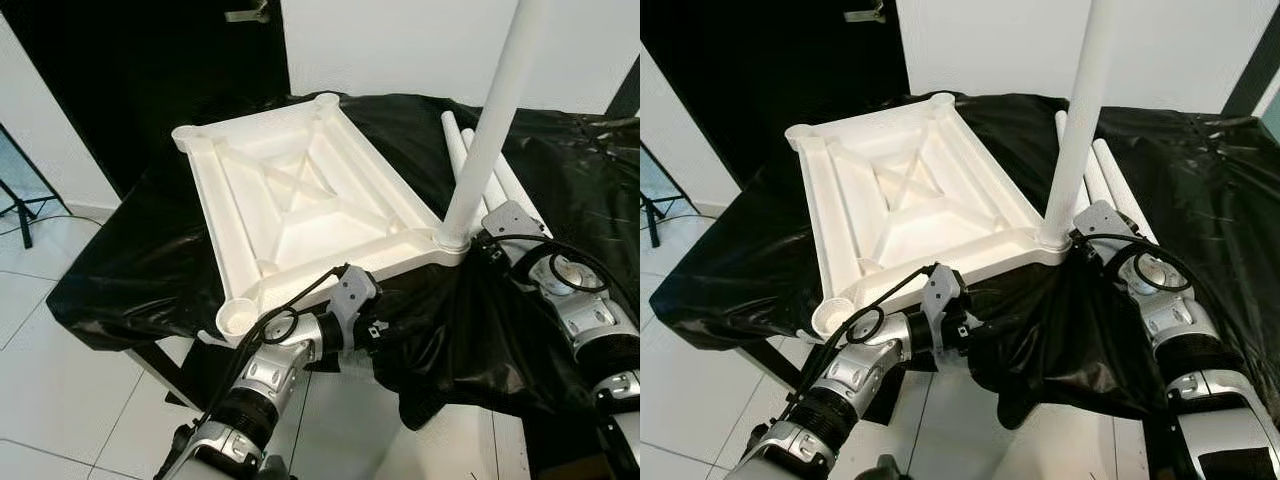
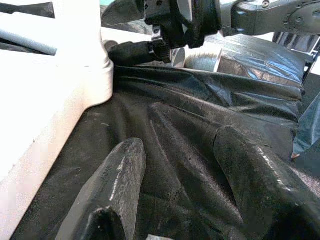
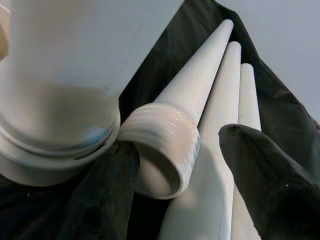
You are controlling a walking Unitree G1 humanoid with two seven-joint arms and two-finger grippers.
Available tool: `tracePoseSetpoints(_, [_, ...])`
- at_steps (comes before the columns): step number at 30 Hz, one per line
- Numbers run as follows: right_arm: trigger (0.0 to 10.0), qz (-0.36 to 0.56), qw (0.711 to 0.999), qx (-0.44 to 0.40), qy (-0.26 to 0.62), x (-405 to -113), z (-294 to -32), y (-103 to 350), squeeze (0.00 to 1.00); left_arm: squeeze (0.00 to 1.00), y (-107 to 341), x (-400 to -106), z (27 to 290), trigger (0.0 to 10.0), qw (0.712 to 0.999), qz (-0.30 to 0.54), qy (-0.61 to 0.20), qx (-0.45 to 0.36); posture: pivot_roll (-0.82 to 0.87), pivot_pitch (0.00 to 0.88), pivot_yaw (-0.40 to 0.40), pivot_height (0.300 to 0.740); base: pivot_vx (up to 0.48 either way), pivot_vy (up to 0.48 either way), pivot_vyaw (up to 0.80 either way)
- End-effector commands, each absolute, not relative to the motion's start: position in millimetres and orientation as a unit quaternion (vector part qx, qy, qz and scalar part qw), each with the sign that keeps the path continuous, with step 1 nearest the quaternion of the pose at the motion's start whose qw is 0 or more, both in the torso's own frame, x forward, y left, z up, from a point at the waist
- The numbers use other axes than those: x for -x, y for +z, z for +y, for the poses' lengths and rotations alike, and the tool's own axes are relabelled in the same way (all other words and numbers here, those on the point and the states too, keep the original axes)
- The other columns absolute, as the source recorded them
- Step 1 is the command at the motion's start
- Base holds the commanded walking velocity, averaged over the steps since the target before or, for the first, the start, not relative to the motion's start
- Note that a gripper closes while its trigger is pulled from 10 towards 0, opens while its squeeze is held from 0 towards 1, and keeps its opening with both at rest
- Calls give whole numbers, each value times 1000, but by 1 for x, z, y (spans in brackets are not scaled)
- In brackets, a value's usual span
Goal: Building children table
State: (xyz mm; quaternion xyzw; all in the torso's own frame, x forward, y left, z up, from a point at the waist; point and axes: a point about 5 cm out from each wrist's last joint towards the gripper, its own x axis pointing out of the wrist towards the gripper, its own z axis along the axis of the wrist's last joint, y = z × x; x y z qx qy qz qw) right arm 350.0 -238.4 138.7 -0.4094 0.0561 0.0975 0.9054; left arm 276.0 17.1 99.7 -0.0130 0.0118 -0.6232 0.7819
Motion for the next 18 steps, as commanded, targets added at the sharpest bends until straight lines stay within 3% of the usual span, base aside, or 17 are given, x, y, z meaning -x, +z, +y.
tracePoseSetpoints(1, [9373,59,902,414,108,-354,-233,135,0,0,98,-274,19,10000,779,18,-627,9,203,0,-3,740,0,0,0])
tracePoseSetpoints(2, [9373,59,902,414,108,-354,-233,135,0,0,98,-274,19,10000,779,18,-627,9,203,0,-3,740,0,0,0])
tracePoseSetpoints(3, [1020,65,898,421,108,-357,-232,132,0,0,98,-274,20,10000,780,19,-626,8,212,0,-3,740,0,0,0])
tracePoseSetpoints(6, [1020,68,896,426,107,-360,-231,130,0,0,98,-275,21,10000,781,19,-625,6,212,0,-3,740,0,0,0])
tracePoseSetpoints(7, [0,70,894,430,105,-361,-231,129,0,0,99,-275,21,10000,781,19,-624,5,215,0,-4,740,0,0,0])
tracePoseSetpoints(13, [0,65,896,431,88,-359,-228,120,0,0,100,-275,19,10000,780,19,-625,4,196,0,1,740,0,0,0])
tracePoseSetpoints(18, [0,48,915,400,39,-352,-226,111,0,0,99,-273,14,10000,775,21,-631,5,175,0,4,740,0,0,0])
